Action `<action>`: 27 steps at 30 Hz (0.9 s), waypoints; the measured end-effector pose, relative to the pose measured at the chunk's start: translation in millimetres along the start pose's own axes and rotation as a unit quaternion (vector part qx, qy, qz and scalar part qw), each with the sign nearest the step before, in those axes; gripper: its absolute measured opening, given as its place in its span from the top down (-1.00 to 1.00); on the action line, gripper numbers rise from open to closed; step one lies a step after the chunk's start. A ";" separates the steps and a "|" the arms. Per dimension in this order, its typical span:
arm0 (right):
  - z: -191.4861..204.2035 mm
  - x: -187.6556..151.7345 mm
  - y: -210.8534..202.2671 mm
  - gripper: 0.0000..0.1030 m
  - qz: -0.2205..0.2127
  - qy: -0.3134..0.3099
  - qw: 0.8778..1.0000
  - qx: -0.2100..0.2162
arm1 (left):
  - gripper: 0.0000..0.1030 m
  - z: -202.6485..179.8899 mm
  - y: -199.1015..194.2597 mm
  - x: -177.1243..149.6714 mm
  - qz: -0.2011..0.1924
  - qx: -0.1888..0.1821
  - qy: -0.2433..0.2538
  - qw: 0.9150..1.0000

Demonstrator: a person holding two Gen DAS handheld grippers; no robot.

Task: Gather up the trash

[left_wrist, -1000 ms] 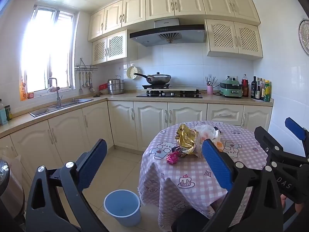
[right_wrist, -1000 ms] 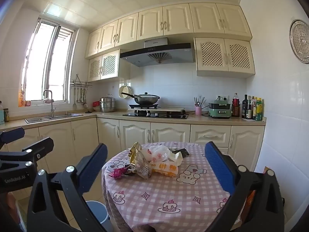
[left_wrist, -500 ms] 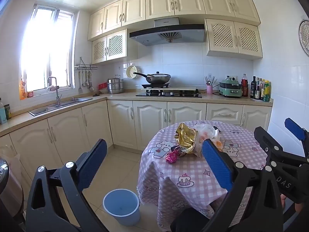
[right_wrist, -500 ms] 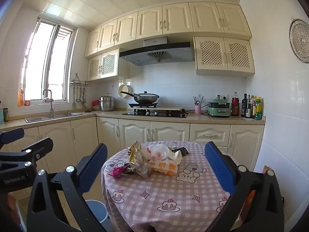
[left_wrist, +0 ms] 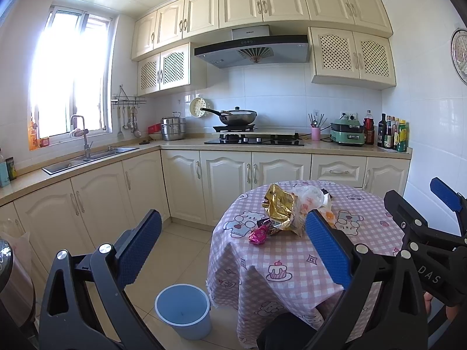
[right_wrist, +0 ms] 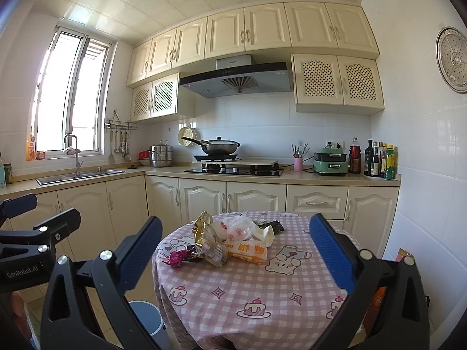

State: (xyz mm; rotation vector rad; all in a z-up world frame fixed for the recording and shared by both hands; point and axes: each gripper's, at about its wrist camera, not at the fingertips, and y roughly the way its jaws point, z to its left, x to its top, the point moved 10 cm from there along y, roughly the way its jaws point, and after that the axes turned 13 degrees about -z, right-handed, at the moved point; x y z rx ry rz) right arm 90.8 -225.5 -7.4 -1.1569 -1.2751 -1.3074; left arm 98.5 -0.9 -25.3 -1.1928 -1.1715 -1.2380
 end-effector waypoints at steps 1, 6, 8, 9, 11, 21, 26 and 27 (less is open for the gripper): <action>0.0 -0.6 0.1 -0.91 0.000 0.000 1.000 0.000 | -0.86 0.0 0.0 -0.1 0.000 0.000 0.000 1.000; -0.3 -0.4 0.1 -0.91 0.001 0.001 1.000 0.001 | -0.86 -0.9 0.3 0.1 0.000 -0.001 0.000 1.000; -0.7 -0.1 -0.3 -0.91 0.001 0.001 1.000 0.000 | -0.86 -1.2 0.3 0.0 0.000 0.000 0.000 1.000; -0.7 -0.8 -0.2 -0.91 0.001 0.001 1.000 0.000 | -0.85 -1.3 0.5 0.1 0.000 0.000 0.001 1.000; -1.0 -0.7 -0.1 -0.91 0.001 0.001 1.000 0.000 | -0.86 -1.3 0.4 -0.1 0.001 0.000 0.000 1.000; 0.3 -1.4 -0.1 -0.91 0.002 0.002 1.000 0.001 | -0.86 -3.7 0.9 -1.5 0.002 0.001 0.002 1.000; 0.7 -2.4 0.0 -0.91 0.003 0.002 1.000 0.002 | -0.86 -3.6 0.9 -1.3 0.002 0.000 0.002 1.000; 1.0 -3.0 -0.2 -0.91 0.003 0.003 1.000 0.002 | -0.86 -3.7 0.9 -1.3 0.002 0.000 0.002 1.000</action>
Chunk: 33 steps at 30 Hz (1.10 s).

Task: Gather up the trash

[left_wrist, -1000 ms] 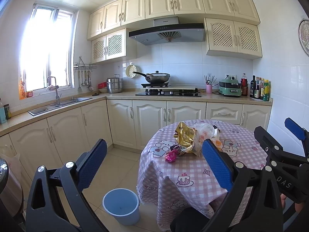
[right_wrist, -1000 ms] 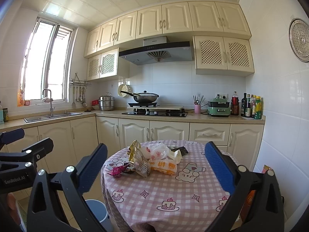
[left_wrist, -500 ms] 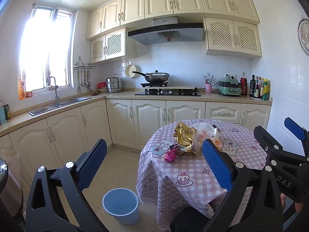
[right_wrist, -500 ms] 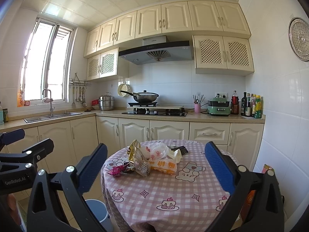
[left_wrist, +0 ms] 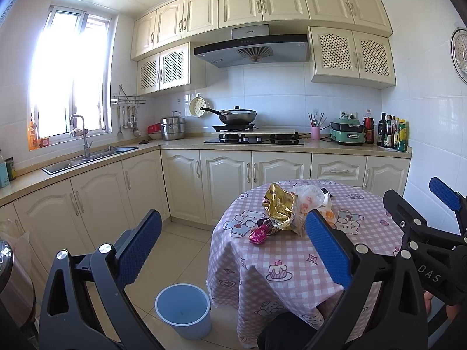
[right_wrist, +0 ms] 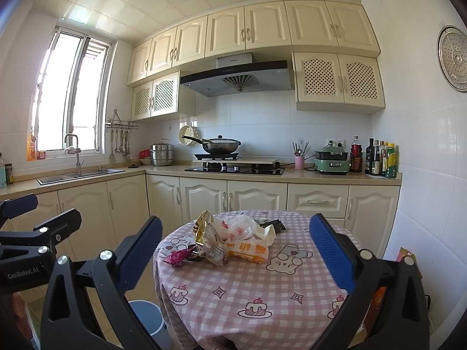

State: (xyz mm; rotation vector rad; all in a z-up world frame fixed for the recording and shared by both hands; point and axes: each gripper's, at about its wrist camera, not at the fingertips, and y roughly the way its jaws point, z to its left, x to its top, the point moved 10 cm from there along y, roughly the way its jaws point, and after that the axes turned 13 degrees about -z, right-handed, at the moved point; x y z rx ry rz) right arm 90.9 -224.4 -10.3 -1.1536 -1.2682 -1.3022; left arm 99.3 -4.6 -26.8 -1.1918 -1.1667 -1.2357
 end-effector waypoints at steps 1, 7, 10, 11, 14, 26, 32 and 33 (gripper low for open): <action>0.0 0.0 -0.3 -0.91 -0.001 0.001 1.000 0.000 | -0.86 -0.2 -0.1 0.0 0.000 0.000 0.000 1.000; -0.2 0.6 0.3 -0.91 0.000 0.000 1.000 0.000 | -0.86 0.1 -0.1 -0.1 0.000 0.000 0.000 1.000; 0.4 0.2 1.0 -0.91 0.001 0.000 1.000 0.000 | -0.86 0.2 -0.1 -0.3 0.000 0.000 0.000 1.000; 1.1 -0.2 1.6 -0.91 0.001 0.000 1.000 0.001 | -0.86 0.3 0.0 -0.2 0.000 0.000 0.000 1.000; 1.4 -0.7 2.2 -0.91 0.001 0.000 1.000 0.001 | -0.86 -0.3 -0.2 0.3 0.000 0.000 0.000 1.000; 6.6 -4.9 5.1 -0.91 0.004 0.000 1.000 0.003 | -0.86 1.3 0.1 0.9 0.002 0.000 0.000 1.000; 6.2 -6.0 5.2 -0.91 0.005 0.001 1.000 0.004 | -0.86 2.1 0.9 0.9 0.003 0.000 -0.001 1.000; 7.3 -6.6 4.9 -0.91 0.006 0.001 1.000 0.004 | -0.86 2.9 1.7 0.7 0.004 0.000 -0.001 1.000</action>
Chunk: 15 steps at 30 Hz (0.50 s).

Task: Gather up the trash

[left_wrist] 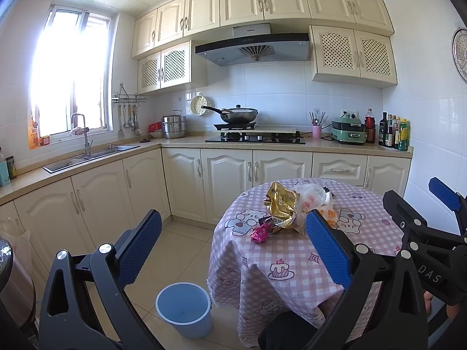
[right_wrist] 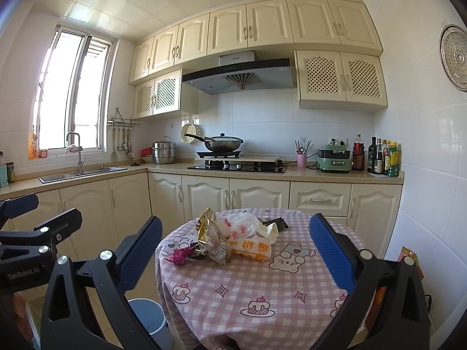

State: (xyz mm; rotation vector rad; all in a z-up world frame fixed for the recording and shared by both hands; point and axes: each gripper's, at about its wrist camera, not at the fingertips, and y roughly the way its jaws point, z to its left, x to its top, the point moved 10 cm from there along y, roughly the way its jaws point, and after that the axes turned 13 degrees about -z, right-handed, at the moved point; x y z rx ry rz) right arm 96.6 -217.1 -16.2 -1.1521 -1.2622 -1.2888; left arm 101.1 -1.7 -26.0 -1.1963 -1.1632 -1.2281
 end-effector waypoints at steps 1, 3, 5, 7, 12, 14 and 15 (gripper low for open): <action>0.2 -0.2 0.0 -0.91 0.000 0.000 1.000 0.000 | -0.86 0.5 0.5 0.0 0.001 0.000 0.000 1.000; -0.3 -0.2 -0.7 -0.91 0.001 0.000 1.000 0.000 | -0.86 1.4 1.7 -0.2 0.001 0.001 -0.001 1.000; -1.0 0.0 -0.1 -0.91 0.001 0.000 1.000 0.000 | -0.86 1.3 2.0 -0.3 0.002 0.001 -0.001 1.000; -0.6 -0.7 -0.4 -0.91 0.001 0.001 1.000 -0.001 | -0.86 1.8 3.3 -0.8 0.003 0.001 0.000 1.000; -4.3 -3.3 1.7 -0.91 0.006 0.005 1.000 -0.002 | -0.85 1.8 5.9 -3.4 0.007 0.000 0.001 1.000; -5.5 -4.3 3.5 -0.91 0.009 0.006 1.000 -0.002 | -0.86 1.6 7.4 -4.5 0.008 -0.001 0.000 1.000; -6.4 -4.5 4.7 -0.91 0.010 0.006 1.000 -0.003 | -0.86 1.4 8.3 -5.2 0.010 -0.001 0.001 1.000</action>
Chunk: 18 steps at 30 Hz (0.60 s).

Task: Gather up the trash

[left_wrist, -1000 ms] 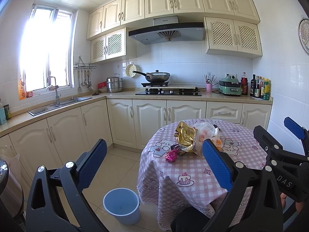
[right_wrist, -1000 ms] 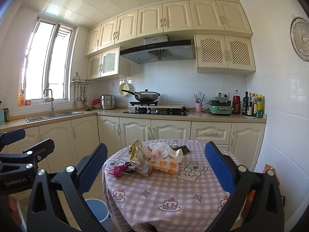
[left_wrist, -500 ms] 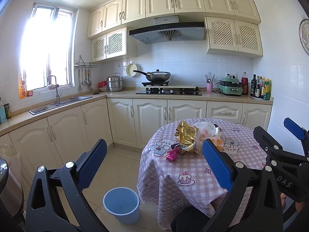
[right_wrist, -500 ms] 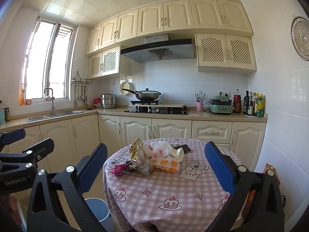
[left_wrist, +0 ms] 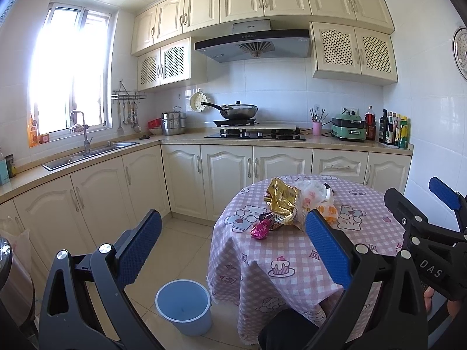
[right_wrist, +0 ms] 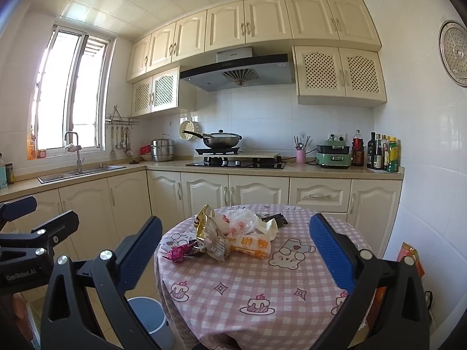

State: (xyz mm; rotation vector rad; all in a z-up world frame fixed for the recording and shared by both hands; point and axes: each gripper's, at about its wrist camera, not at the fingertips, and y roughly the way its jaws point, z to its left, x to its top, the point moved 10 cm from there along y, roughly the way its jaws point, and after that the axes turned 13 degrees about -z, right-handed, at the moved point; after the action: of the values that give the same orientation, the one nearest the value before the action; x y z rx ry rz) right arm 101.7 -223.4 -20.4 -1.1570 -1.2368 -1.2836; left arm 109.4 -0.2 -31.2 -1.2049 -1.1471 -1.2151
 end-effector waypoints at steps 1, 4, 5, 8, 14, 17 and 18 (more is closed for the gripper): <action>-0.3 -0.7 1.2 -0.91 0.001 -0.001 1.000 -0.001 | -0.86 0.5 1.7 -0.8 0.002 0.001 0.001 1.000; -1.7 -3.4 7.2 -0.91 0.008 0.006 1.000 0.000 | -0.86 0.8 6.7 -4.9 0.008 0.001 0.000 1.000; -2.9 -4.5 10.1 -0.91 0.012 0.009 1.000 0.001 | -0.86 0.3 9.0 -6.2 0.011 0.001 -0.001 1.000; -7.4 -9.9 19.7 -0.91 0.022 0.017 1.000 -0.005 | -0.86 -1.1 16.6 -10.5 0.021 0.001 0.001 1.000; -16.6 -21.2 41.4 -0.91 0.040 0.038 0.998 -0.012 | -0.85 2.1 36.4 -20.1 0.046 0.002 0.003 0.999; -19.7 -30.5 55.1 -0.91 0.055 0.043 0.997 -0.013 | -0.85 2.8 52.1 -27.3 0.063 0.000 -0.003 0.998; -21.5 -34.7 61.1 -0.91 0.063 0.045 0.997 -0.014 | -0.85 2.6 59.2 -30.7 0.072 -0.001 -0.007 0.997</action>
State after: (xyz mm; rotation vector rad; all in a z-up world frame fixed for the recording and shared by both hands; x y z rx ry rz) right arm 165.0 -244.4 -51.2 -1.1651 -1.0661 -1.2486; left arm 167.5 2.9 -63.8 -1.2768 -1.0509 -1.1013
